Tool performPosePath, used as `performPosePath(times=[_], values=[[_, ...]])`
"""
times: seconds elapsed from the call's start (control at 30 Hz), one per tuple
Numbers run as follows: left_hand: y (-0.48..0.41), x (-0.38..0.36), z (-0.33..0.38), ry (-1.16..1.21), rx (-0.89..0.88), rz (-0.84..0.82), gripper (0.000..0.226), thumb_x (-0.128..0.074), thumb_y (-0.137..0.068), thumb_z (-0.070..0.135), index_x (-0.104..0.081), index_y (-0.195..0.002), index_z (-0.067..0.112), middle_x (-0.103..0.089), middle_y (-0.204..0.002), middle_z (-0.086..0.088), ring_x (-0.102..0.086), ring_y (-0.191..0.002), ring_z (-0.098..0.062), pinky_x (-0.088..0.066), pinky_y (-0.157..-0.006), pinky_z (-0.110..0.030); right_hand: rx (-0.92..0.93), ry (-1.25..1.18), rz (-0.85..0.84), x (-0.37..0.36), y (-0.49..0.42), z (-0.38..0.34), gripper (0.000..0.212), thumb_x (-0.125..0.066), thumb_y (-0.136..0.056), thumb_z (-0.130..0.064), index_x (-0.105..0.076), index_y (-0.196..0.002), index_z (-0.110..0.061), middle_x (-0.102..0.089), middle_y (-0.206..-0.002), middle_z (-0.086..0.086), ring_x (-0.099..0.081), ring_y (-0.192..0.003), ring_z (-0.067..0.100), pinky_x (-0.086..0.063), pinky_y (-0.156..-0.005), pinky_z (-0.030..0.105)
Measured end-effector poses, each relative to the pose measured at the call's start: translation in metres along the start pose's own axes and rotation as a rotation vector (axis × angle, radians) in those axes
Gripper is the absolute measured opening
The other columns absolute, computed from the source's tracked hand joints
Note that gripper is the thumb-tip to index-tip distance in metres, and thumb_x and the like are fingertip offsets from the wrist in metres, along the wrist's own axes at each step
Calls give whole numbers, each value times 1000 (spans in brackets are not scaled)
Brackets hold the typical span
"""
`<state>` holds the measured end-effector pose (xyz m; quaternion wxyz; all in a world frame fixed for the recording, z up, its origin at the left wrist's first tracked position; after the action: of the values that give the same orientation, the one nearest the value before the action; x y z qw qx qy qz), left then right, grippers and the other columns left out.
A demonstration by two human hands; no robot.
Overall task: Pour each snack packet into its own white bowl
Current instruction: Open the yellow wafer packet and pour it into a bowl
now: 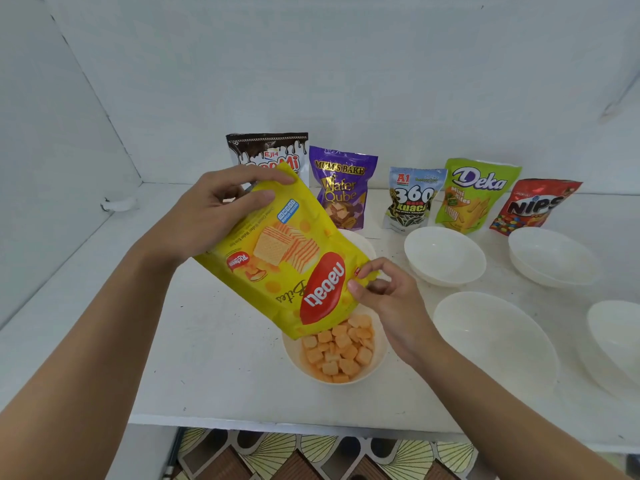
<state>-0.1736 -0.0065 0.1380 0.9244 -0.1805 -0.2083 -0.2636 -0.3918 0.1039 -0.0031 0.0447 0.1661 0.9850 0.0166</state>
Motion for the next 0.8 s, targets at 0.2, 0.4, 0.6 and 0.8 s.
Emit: performPosePath(times=[0.2,0.4,0.6,0.8], values=[[1,-1,-2,-22,-63,17,24,-63,-98,31,-72,-121,30,-70,-111,-4,-68,-99,-37,-61,-78,-54,16,-37,55,7,0,-1,15,-76,-85,-14,-63,-85,-20,-51,-80,47,-62,-88,51,-50,-94,65],[0,-5,3,-20,-49,-43,29,-59,-99,29,-67,-126,33,-66,-129,7,-69,-110,-18,-62,-86,-39,-28,-33,-24,3,2,4,17,-75,-87,-11,-60,-86,-20,-64,-83,37,-69,-95,45,-53,-90,60],[-1,-9,4,-55,-34,-75,45,-73,-86,31,-64,-128,41,-65,-126,9,-70,-107,-15,-64,-79,-36,-9,-75,58,9,0,9,16,-72,-89,-8,-61,-87,-20,-46,-68,21,-58,-81,34,-53,-83,48],[-3,-12,7,-76,-82,-71,41,-73,-87,26,-66,-126,35,-68,-99,25,-71,-95,-13,-63,-74,-30,-68,-23,2,6,2,10,16,-72,-90,-11,-59,-88,-18,-64,-81,33,-68,-97,44,-55,-85,50]])
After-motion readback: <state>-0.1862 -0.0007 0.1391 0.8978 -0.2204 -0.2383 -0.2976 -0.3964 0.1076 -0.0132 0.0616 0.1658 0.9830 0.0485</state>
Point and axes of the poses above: each hand's wrist, its own y-axis away from the middle knuckle, its own x-axis out of the back of the hand, z = x × y, the point moved 5 cm from there along -y, towards the middle knuckle
